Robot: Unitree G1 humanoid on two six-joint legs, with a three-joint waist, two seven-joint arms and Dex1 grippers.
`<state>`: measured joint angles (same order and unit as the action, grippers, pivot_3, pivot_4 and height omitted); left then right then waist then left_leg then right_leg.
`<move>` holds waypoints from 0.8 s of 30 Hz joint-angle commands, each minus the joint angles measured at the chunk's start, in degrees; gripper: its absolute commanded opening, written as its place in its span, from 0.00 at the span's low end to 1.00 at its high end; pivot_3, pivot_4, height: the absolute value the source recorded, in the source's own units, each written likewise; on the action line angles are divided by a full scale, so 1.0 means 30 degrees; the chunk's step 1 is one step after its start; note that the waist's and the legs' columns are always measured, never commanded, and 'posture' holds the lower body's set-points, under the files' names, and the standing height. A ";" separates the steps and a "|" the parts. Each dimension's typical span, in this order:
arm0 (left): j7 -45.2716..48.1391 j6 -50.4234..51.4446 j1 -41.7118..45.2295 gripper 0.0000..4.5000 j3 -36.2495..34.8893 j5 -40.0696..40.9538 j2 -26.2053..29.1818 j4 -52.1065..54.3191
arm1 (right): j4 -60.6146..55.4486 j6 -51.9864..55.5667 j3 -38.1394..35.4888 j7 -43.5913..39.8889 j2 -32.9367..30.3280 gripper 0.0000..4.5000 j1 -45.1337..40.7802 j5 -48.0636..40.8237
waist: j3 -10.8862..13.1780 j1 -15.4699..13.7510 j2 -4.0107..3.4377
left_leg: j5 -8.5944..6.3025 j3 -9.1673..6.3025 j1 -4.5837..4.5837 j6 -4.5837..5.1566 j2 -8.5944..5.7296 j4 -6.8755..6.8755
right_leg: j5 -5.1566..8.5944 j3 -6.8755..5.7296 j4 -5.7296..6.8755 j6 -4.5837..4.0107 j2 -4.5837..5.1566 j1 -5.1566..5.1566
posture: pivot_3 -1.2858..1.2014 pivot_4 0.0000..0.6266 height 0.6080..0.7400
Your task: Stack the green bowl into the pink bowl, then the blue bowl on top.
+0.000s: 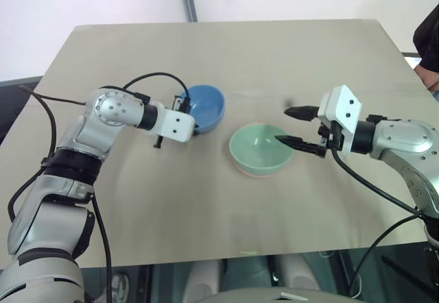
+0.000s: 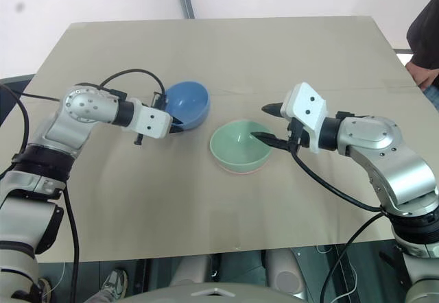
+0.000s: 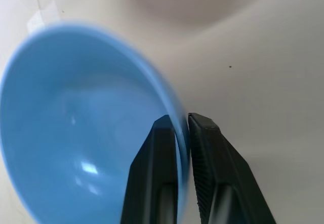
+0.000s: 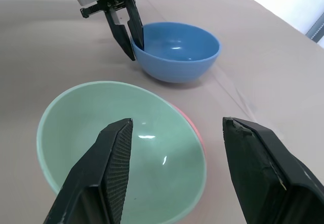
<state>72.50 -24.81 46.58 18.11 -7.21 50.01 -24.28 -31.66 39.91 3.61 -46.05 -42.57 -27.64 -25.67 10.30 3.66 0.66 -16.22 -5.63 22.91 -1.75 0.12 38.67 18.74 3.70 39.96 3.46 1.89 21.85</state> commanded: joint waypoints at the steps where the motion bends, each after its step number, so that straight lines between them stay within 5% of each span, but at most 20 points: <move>1: 0.0114 0.0008 0.0180 0.15 -0.0901 0.0533 0.0392 0.0490 | -0.0191 -0.0564 -0.0536 0.0053 -0.0134 0.69 -0.0251 0.0121 | 0.0000 0.0018 0.0000 | -0.0001 -0.0003 0.0000 0.0001 0.0000 0.0002 | 0.0000 0.0001 0.0000 0.0000 0.0000 -0.0002 | 0.52 0.24 1.00; 11: 0.0881 0.0791 0.0614 0.15 -0.1932 0.3143 -0.0198 0.2890 | 0.0608 -0.1023 -0.0562 -0.0011 -0.0054 0.69 -0.0868 0.0267 | 0.0000 0.0001 0.0000 | 0.0006 -0.0033 0.0011 -0.0011 0.0000 0.0028 | 0.0000 -0.0008 0.0007 0.0001 0.0005 -0.0007 | 0.52 0.24 1.00; 24: 0.0400 0.2151 -0.0163 0.15 -0.2167 0.1946 0.0315 0.2951 | 0.0433 -0.1006 -0.0728 0.0174 -0.0254 0.69 -0.0610 0.0356 | 0.0000 0.0060 -0.0001 | 0.0000 -0.0025 0.0013 0.0000 -0.0001 0.0085 | 0.0000 -0.0015 0.0038 0.0001 -0.0011 -0.0017 | 0.52 0.24 1.00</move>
<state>73.70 -19.06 46.03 13.70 -2.42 49.95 -16.56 -28.47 37.47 3.56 -45.84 -42.58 -29.43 -24.55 10.30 3.84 0.66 -16.21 -5.71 22.97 -1.76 0.11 38.96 18.74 3.64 40.08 3.47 1.86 21.80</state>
